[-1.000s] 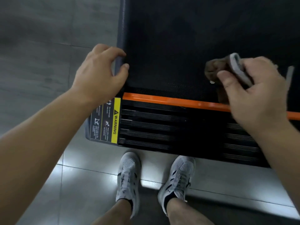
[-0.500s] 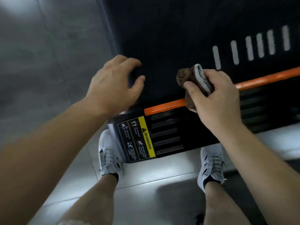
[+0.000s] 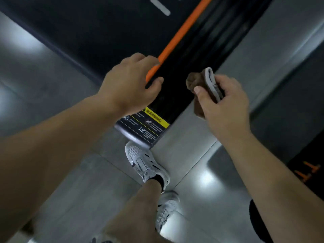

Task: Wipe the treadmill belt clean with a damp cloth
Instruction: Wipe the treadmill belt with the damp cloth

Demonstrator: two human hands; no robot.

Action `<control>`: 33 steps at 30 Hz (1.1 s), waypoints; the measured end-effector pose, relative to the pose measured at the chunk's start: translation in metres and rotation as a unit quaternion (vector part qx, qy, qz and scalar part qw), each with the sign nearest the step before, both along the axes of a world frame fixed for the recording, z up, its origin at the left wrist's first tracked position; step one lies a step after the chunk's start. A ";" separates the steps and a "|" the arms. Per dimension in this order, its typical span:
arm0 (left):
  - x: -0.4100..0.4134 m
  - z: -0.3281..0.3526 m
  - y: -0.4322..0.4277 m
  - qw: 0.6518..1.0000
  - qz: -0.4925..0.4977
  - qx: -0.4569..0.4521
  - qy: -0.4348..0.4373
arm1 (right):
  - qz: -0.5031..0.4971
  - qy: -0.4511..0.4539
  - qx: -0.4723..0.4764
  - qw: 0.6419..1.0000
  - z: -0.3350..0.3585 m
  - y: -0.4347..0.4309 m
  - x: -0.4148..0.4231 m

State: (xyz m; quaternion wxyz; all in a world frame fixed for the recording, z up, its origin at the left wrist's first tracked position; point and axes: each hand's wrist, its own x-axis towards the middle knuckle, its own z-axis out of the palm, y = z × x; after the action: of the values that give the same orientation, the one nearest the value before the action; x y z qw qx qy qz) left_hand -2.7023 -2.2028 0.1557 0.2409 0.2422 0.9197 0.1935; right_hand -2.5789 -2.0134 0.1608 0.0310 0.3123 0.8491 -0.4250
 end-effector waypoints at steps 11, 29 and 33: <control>0.119 0.024 0.081 0.982 -0.188 0.026 0.016 | -0.131 -0.062 0.024 0.989 0.016 -0.003 0.240; 0.405 0.084 0.202 0.808 -0.589 0.027 0.013 | -0.553 -0.051 0.048 0.831 0.087 -0.099 0.522; 0.496 0.110 0.233 0.746 -0.665 0.029 0.022 | -0.632 -0.036 0.055 0.772 0.109 -0.122 0.584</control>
State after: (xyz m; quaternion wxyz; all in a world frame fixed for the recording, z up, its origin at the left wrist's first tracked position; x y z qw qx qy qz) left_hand -2.2067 -1.9702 0.2658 0.2812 0.8037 0.5244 0.0059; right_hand -1.9952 -2.1350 0.2695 -0.2315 0.7945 0.4808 -0.2899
